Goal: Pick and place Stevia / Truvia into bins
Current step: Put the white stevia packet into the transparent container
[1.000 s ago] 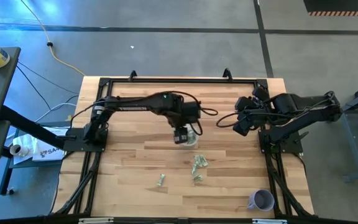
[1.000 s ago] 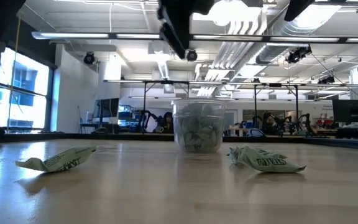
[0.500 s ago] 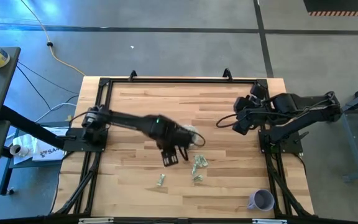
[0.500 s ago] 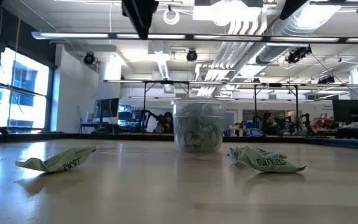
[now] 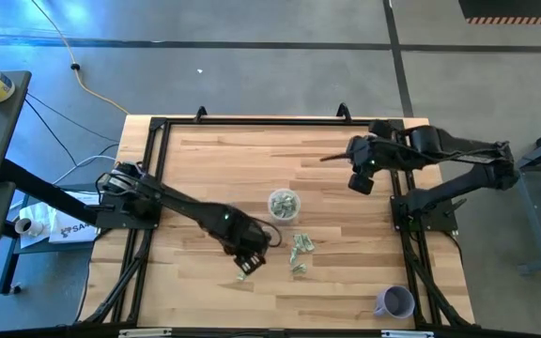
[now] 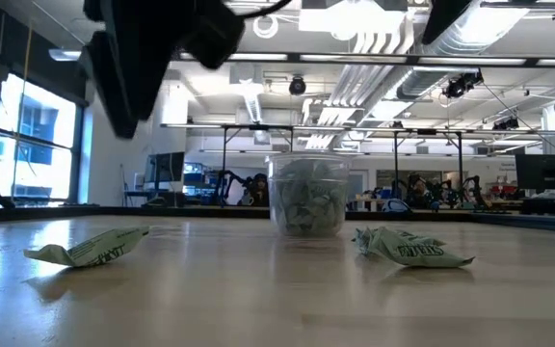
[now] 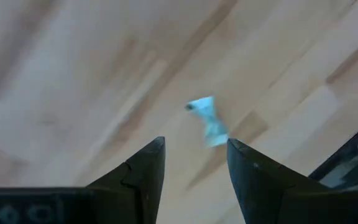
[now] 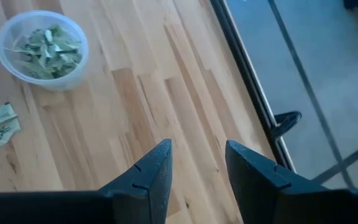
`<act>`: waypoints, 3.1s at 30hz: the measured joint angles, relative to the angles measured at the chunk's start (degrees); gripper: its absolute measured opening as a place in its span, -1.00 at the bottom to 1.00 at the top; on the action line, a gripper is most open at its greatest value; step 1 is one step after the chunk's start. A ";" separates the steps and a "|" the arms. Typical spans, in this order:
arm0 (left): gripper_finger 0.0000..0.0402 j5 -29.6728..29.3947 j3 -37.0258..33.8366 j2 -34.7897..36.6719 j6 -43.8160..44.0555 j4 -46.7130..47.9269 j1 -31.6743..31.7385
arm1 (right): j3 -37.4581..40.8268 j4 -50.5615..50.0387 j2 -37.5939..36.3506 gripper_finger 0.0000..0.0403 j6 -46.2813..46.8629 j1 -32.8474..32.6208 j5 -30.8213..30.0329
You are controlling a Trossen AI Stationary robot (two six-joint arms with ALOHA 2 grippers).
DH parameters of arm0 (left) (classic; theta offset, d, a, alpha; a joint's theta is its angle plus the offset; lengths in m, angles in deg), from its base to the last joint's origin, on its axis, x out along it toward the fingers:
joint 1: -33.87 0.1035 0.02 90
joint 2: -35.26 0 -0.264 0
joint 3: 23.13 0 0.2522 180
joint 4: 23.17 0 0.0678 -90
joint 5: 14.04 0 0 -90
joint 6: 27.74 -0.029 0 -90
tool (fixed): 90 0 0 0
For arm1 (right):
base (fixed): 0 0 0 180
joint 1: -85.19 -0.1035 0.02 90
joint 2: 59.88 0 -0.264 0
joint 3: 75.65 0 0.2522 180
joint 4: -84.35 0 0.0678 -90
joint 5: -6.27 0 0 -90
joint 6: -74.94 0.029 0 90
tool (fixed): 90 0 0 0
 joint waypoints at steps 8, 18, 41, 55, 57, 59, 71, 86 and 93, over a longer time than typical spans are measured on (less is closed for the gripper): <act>0.03 -1.91 -7.67 -0.40 17.54 -15.15 -2.90 | 0.00 -0.48 0.00 -0.28 -2.60 5.22 1.67; 0.03 -4.45 -8.39 -5.00 21.36 -18.43 -4.68 | 0.00 1.14 0.00 -0.27 -7.47 9.32 1.67; -0.84 -5.11 -7.89 -11.15 11.36 -5.53 -0.87 | -0.01 3.91 -0.01 -0.27 -20.24 21.74 1.77; -0.85 -25.64 20.89 -9.14 -20.89 -1.15 18.58 | -0.01 -0.24 -2.65 -0.27 -17.95 25.99 9.13; -0.85 -28.36 23.81 -9.10 -22.95 -1.07 19.70 | -0.02 -0.83 -3.83 -0.28 -16.44 25.97 9.25; -0.85 -29.00 24.73 -9.07 -24.45 -0.81 20.85 | 0.00 -0.94 -5.26 -0.29 -14.63 25.95 9.39; -0.84 -27.95 19.60 -9.09 -22.80 -0.84 21.82 | 38.31 7.58 -14.57 -0.36 2.23 26.01 30.99; -0.84 -21.22 19.48 -12.83 -25.30 0.37 21.60 | 55.58 56.33 -9.65 -0.86 28.56 5.47 45.80; -0.84 -20.51 19.62 -12.98 -26.65 2.99 21.57 | 48.32 62.69 3.75 -0.86 21.94 4.80 43.97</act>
